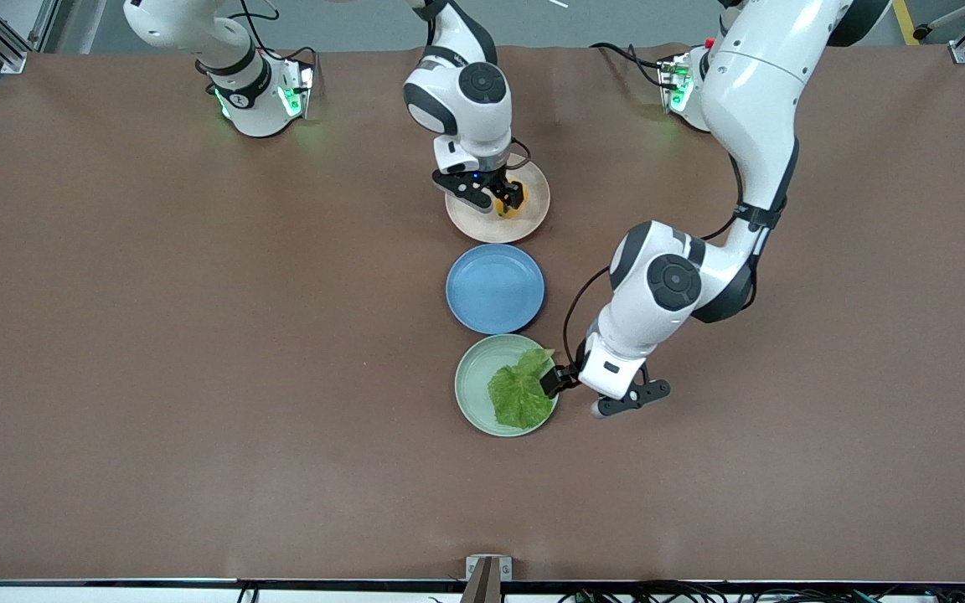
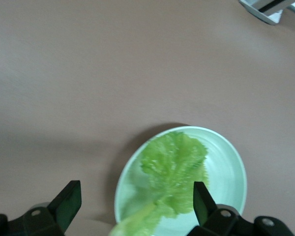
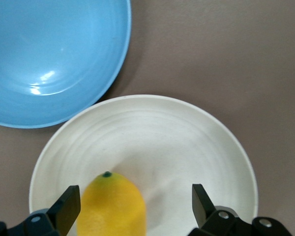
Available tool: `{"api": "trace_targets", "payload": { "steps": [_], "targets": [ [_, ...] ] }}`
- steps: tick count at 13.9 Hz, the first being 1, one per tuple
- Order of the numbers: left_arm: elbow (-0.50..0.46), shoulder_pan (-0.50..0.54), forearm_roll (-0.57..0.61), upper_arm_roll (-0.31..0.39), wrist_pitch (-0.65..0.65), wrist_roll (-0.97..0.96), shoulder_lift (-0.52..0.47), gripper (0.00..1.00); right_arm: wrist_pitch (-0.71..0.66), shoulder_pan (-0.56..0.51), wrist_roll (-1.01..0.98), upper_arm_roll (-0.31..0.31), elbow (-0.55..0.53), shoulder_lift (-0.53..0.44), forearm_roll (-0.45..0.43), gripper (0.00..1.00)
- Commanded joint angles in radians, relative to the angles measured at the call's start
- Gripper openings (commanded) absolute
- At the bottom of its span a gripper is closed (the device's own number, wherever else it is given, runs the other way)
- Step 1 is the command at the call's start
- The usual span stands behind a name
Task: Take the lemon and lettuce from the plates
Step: 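Grasp the lemon with the right gripper while the left gripper grasps the lettuce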
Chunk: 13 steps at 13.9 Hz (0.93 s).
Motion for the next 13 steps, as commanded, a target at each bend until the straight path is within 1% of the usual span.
{"api": "trace_targets", "payload": {
  "steps": [1, 2, 4, 6, 8, 9, 11, 12, 13],
  "targets": [
    [0.036, -0.014, -0.026, -0.017, 0.043, -0.041, 0.051, 0.99, 0.003, 0.027, 0.034, -0.015, 0.053, 0.048, -0.021, 1.00],
    [0.036, -0.024, -0.026, -0.017, 0.043, -0.064, 0.054, 0.96, 0.024, 0.029, 0.035, -0.014, 0.053, 0.055, -0.023, 1.00],
    [0.035, -0.036, -0.026, -0.019, 0.043, -0.126, 0.064, 0.82, 0.059, 0.052, 0.061, -0.015, 0.053, 0.076, -0.023, 1.00],
    [0.035, -0.045, -0.027, -0.019, 0.043, -0.152, 0.075, 0.72, 0.084, 0.063, 0.072, -0.015, 0.053, 0.091, -0.024, 1.00],
    [0.035, -0.048, -0.024, -0.017, 0.043, -0.153, 0.092, 0.69, 0.089, 0.075, 0.079, -0.017, 0.053, 0.101, -0.024, 0.99],
    [0.035, -0.054, -0.023, -0.017, 0.043, -0.153, 0.100, 0.69, 0.089, 0.082, 0.084, -0.017, 0.053, 0.102, -0.024, 0.96],
    [0.036, -0.054, -0.021, -0.017, 0.043, -0.153, 0.110, 0.68, 0.089, 0.090, 0.083, -0.018, 0.053, 0.102, -0.029, 0.85],
    [0.038, -0.054, -0.020, -0.017, 0.043, -0.153, 0.114, 0.66, 0.089, 0.090, 0.083, -0.018, 0.053, 0.102, -0.036, 0.69],
    [0.044, -0.054, -0.021, -0.017, 0.043, -0.153, 0.118, 0.64, 0.089, 0.087, 0.083, -0.018, 0.053, 0.102, -0.038, 0.46]
  ]
}}
